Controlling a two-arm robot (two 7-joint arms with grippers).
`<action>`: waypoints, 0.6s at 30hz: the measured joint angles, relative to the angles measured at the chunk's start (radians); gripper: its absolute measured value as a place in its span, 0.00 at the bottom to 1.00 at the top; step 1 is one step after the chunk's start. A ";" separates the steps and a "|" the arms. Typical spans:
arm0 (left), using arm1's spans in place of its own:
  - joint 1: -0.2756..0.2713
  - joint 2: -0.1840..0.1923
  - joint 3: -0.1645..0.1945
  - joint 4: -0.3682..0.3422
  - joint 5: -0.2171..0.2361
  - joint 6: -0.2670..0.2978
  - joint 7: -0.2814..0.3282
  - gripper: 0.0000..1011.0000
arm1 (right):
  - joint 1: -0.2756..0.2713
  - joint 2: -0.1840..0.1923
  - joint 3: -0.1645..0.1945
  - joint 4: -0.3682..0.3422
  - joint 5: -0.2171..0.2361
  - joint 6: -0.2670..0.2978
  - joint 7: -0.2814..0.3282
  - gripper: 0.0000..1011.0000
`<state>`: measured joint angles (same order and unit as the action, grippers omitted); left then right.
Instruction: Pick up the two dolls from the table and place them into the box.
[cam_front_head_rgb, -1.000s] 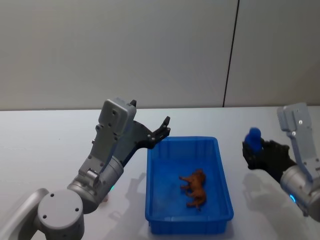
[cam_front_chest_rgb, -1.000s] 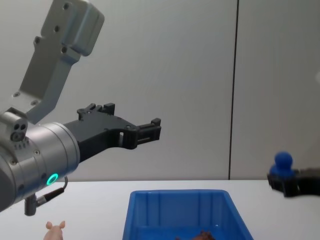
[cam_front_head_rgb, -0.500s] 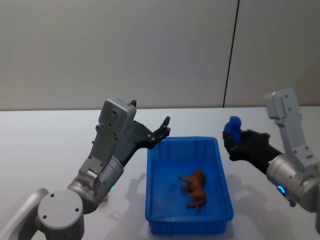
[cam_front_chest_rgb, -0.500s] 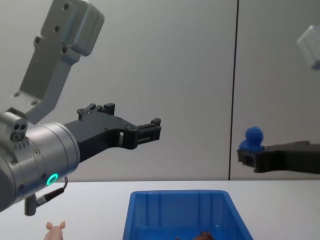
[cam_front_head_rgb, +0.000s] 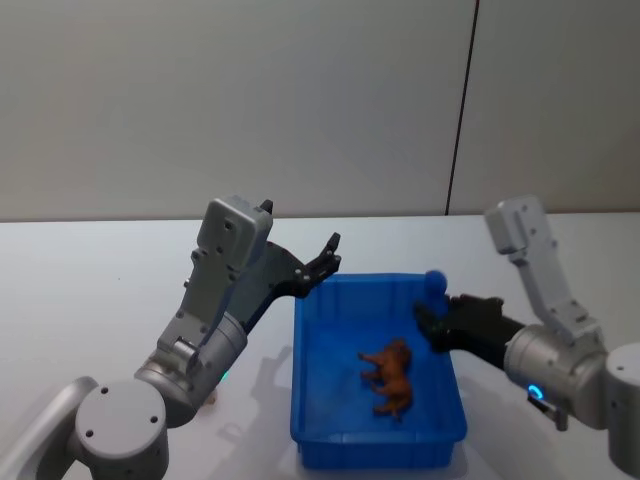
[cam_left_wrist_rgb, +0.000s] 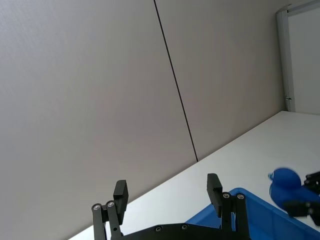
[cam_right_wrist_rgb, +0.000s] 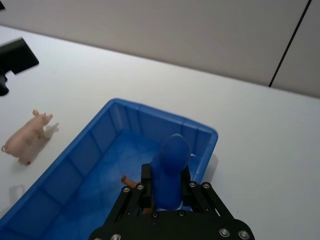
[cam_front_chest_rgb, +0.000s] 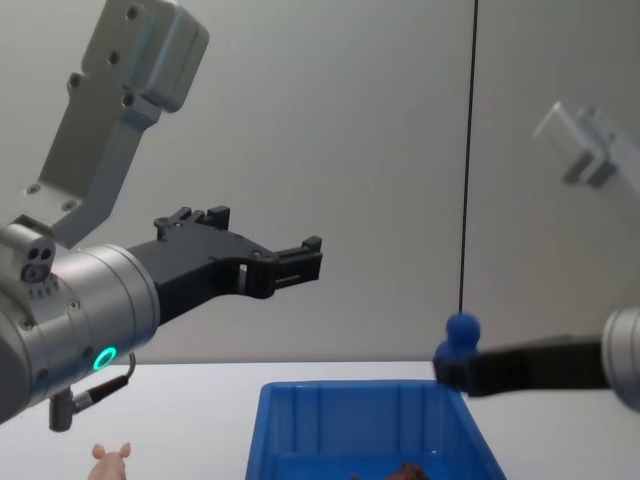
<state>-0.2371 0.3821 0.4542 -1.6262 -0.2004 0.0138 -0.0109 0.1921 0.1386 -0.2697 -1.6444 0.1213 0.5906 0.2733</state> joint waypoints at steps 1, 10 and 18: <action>0.000 0.000 0.000 0.000 0.000 0.000 0.000 0.99 | 0.005 -0.004 -0.004 0.010 -0.002 0.015 0.006 0.29; 0.000 0.000 0.000 0.000 0.000 0.000 0.000 0.99 | 0.027 -0.023 -0.021 0.062 -0.018 0.086 0.031 0.57; 0.000 0.000 0.000 0.000 0.000 0.000 0.000 0.99 | 0.039 -0.032 -0.031 0.090 -0.027 0.120 0.045 0.79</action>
<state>-0.2371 0.3821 0.4542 -1.6262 -0.2004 0.0139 -0.0110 0.2312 0.1062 -0.3008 -1.5545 0.0942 0.7101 0.3180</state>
